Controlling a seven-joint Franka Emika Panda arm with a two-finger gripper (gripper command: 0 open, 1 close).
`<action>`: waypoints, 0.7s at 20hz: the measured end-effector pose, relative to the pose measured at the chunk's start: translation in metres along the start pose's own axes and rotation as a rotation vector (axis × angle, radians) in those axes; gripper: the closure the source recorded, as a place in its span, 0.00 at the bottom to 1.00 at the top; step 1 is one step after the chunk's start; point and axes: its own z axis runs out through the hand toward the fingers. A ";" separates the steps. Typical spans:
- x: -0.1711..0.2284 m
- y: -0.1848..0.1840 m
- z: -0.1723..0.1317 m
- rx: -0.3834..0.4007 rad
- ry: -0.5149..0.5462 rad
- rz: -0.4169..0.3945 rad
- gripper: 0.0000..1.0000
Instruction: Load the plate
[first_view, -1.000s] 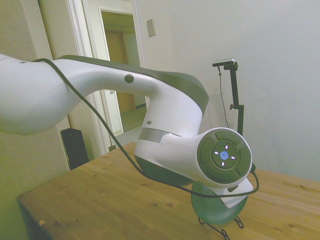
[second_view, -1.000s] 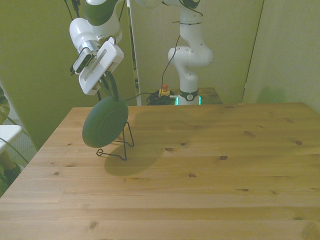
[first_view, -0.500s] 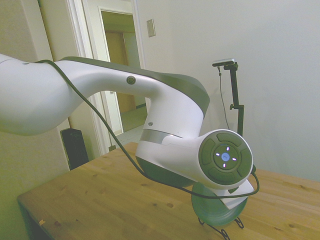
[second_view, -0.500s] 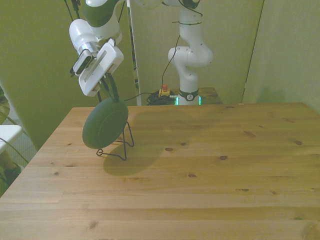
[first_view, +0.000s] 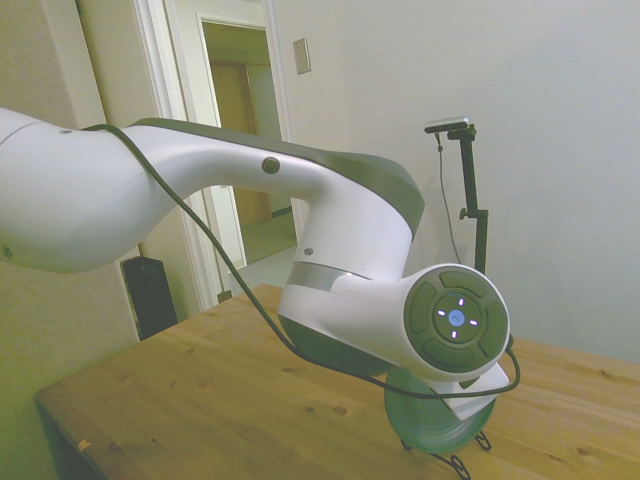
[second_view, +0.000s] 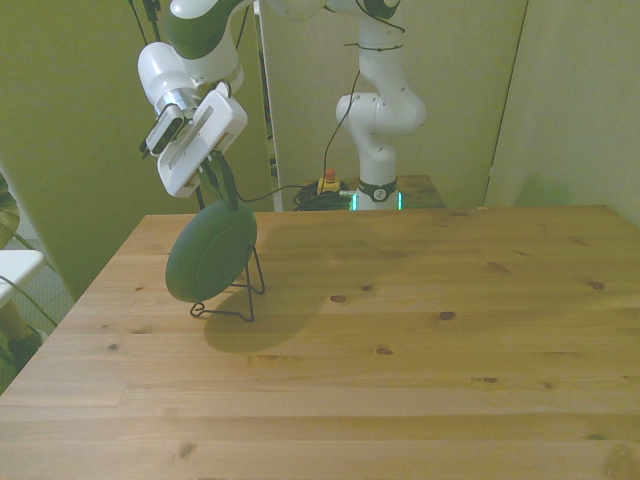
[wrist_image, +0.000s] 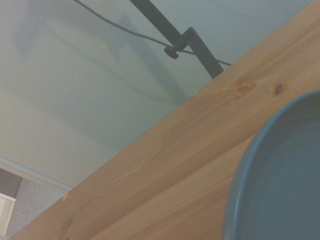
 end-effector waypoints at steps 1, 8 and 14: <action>-0.001 -0.001 0.002 0.000 -0.003 -0.002 1.00; -0.005 -0.005 0.011 -0.001 -0.021 -0.010 1.00; -0.005 -0.003 0.013 -0.001 -0.035 -0.005 1.00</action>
